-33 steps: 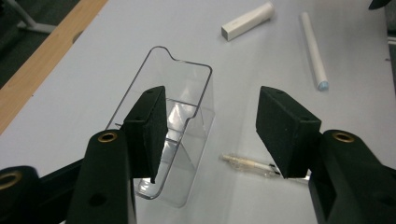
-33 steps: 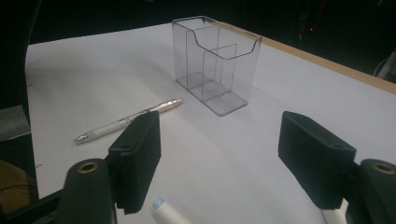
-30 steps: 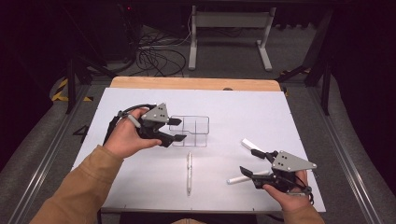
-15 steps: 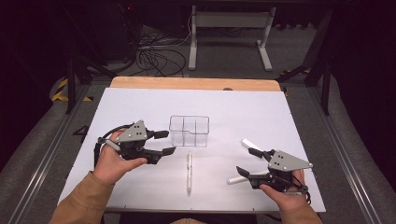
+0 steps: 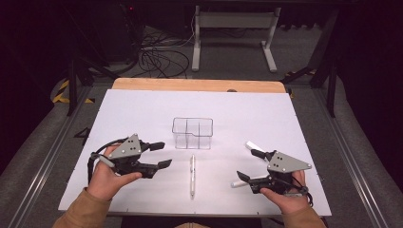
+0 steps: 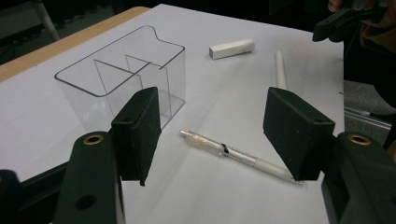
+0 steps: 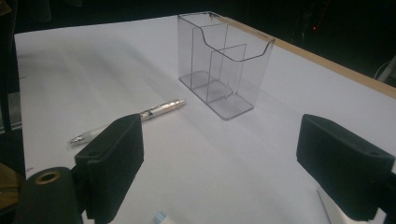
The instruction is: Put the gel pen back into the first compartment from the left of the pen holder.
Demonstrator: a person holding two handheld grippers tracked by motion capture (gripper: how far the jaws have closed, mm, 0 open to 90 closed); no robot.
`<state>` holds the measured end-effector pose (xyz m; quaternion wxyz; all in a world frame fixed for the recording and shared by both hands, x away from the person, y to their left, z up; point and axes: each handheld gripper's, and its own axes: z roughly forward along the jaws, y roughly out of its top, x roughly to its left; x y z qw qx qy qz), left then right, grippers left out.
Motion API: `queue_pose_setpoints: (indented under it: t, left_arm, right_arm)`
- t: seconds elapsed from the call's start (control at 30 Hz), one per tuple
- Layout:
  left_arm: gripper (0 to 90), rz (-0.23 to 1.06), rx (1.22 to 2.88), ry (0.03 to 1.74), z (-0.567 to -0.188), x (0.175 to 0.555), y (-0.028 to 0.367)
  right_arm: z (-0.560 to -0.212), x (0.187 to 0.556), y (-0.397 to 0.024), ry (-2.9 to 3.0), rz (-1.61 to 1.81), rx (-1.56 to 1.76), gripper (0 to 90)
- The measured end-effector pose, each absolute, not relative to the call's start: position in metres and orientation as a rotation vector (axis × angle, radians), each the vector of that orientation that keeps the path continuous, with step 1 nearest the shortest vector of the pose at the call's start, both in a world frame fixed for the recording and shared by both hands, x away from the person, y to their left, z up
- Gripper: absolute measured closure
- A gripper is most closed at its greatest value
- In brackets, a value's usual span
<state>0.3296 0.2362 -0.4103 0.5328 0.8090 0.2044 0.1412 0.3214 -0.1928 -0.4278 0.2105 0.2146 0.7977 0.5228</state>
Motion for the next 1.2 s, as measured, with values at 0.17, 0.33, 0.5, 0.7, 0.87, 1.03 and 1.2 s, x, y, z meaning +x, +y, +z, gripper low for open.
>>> queue_pose_setpoints:
  t: [0.17, 0.33, 0.5, 0.7, 0.87, 1.03, 1.2]
  left_arm:
    - [26.5, 0.370, 1.884, 0.500, -0.411, 0.324, 0.240]
    - [21.6, 0.371, 1.817, 0.542, -0.409, 0.320, 0.247]
    - [18.0, 0.391, 1.828, 0.586, -0.407, 0.319, 0.253]
    - [14.4, 0.397, 1.853, 0.591, -0.407, 0.318, 0.256]
    - [13.2, 0.439, 1.882, 0.618, -0.407, 0.317, 0.259]
    - [12.9, 0.447, 1.867, 0.614, -0.405, 0.315, 0.260]
    - [10.8, 0.432, 1.858, 0.619, -0.404, 0.314, 0.261]
  right_arm:
    - [-0.426, 0.323, -0.187, 2.232, 1.446, 0.592, 12.9]
    - [-0.424, 0.324, -0.181, 2.230, 1.454, 0.599, 15.1]
    - [-0.424, 0.325, -0.177, 2.241, 1.467, 0.622, 16.9]
    - [-0.423, 0.325, -0.174, 2.228, 1.493, 0.642, 19.3]
    - [-0.423, 0.326, -0.173, 2.234, 1.483, 0.650, 16.7]
    - [-0.423, 0.327, -0.171, 2.236, 1.477, 0.647, 14.6]
    - [-0.422, 0.328, -0.167, 2.249, 1.477, 0.630, 11.8]
